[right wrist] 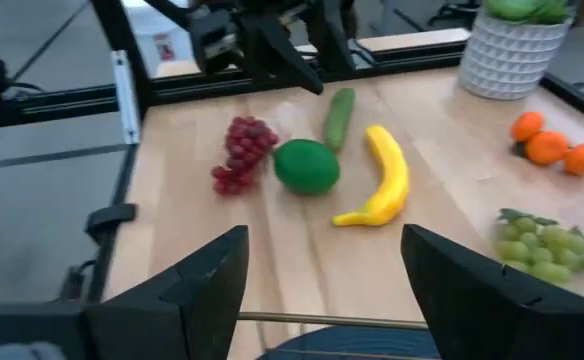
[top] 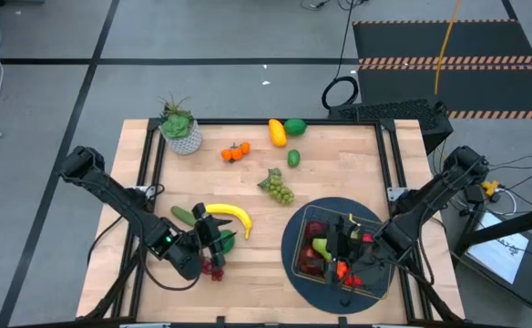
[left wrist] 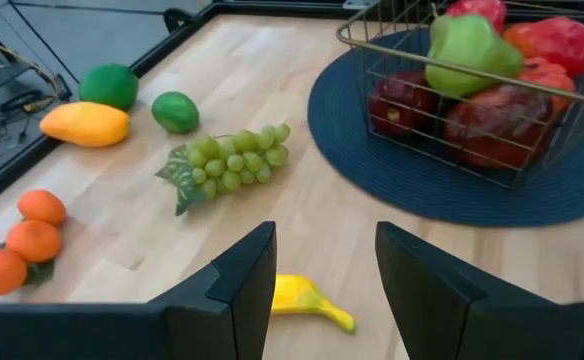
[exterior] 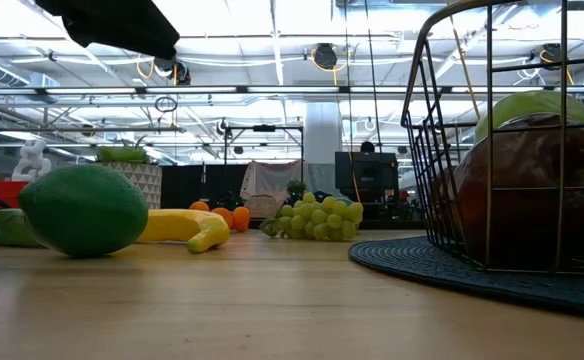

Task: Build produce basket
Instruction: Put the banana into the gold wire basket

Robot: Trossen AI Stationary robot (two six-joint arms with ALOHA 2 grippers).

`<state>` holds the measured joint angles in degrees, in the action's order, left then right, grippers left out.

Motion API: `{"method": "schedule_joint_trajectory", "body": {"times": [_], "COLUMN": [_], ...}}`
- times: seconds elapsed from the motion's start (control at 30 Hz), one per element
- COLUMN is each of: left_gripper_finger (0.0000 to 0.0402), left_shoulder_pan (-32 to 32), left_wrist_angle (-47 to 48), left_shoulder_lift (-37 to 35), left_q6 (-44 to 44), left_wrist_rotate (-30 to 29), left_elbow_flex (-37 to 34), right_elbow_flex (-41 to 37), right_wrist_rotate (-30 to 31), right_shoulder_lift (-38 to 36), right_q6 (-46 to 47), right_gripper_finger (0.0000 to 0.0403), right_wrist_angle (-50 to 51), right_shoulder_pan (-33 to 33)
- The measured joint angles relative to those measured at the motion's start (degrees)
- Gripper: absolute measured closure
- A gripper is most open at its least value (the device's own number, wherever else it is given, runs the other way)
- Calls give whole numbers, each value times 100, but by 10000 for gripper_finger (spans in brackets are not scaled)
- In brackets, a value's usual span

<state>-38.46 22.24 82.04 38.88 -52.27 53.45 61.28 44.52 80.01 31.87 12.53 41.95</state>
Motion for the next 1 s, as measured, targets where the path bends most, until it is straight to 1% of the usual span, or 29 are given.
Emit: {"method": "schedule_joint_trajectory", "body": {"times": [0.13,0.23,0.3,0.37,0.57,0.67,0.77,0.9,1.0], "left_gripper_finger": [227,227,227,227,222,203,175,140,123], "left_shoulder_pan": [149,305,422,554,1029,1216,1357,1475,1587], "left_wrist_angle": [4,2,-14,-28,-26,-8,72,383,745], "left_shoulder_lift": [0,0,0,0,0,0,0,0,0], "left_q6": [-187,-329,-484,-564,-780,-884,-1047,-1314,-1528], "left_wrist_rotate": [60,188,327,467,1077,1255,1357,1451,1721], "left_elbow_flex": [0,0,0,0,0,0,2,2,2], "right_elbow_flex": [-180,-230,-236,-236,-236,-236,-236,-238,-238], "right_wrist_rotate": [20,-270,-554,-708,-731,-754,-1024,-1327,-1329], "right_shoulder_lift": [0,-4,-2,-2,-2,-3,-17,-155,-290], "right_q6": [-150,-260,-274,-267,-548,-791,-968,-1231,-1411], "right_gripper_finger": [148,148,148,148,148,148,148,148,148], "right_wrist_angle": [-194,-205,-201,-206,-203,-194,-113,30,150], "right_shoulder_pan": [3,21,40,74,249,314,324,307,307]}}
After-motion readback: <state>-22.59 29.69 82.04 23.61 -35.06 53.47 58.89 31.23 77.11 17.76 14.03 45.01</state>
